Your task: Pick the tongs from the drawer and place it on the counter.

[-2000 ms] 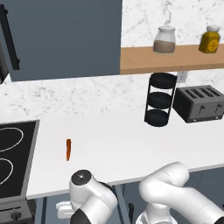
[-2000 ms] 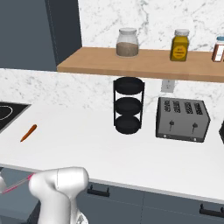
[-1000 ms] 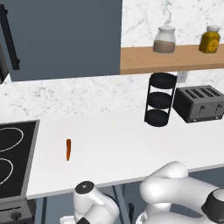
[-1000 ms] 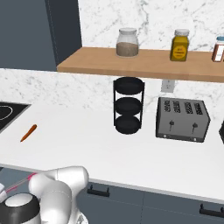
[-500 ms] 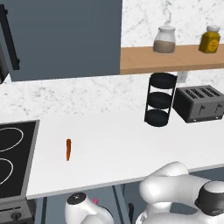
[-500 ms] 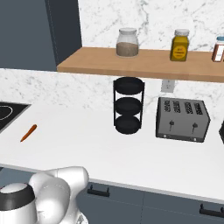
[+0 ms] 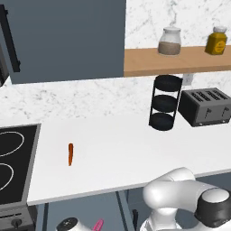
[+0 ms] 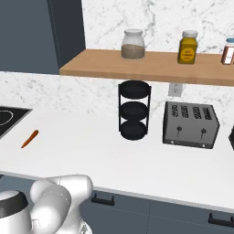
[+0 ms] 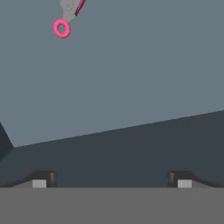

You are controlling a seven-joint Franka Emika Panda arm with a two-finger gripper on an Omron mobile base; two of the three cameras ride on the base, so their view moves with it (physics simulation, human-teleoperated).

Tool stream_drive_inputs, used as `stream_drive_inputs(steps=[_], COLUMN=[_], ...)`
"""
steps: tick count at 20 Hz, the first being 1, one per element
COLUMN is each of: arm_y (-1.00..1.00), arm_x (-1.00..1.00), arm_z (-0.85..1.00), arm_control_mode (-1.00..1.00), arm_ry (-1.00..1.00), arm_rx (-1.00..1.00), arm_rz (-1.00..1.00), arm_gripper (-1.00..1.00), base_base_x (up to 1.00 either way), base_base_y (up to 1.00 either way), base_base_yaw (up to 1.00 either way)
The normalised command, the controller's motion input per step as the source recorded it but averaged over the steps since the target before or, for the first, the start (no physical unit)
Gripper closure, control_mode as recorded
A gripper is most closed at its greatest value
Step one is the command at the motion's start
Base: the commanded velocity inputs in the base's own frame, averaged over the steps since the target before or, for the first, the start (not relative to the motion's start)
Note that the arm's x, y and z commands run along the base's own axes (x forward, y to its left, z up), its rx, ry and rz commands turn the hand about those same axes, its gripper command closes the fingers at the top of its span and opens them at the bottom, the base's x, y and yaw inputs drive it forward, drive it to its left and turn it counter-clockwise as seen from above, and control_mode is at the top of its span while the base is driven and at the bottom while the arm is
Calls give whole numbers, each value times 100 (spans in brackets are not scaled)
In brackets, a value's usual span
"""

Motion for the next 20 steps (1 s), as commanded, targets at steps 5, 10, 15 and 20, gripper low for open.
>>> stream_drive_inputs(steps=[5, 10, 15, 20], arm_y=[-4, -21, -10, -4], arm_x=[17, 66, 12, -1], arm_z=[31, 48, -2, -1], arm_control_mode=[-100, -100, -100, -100], arm_ry=[0, 0, -23, -46], arm_rx=[-13, -14, -32, -39], arm_rz=[-11, -12, -32, -35], arm_gripper=[-100, -100, -100, -100], base_base_x=[0, 0, 0, 0], base_base_y=[0, 0, 0, 0], base_base_yaw=[0, 0, 0, 0])
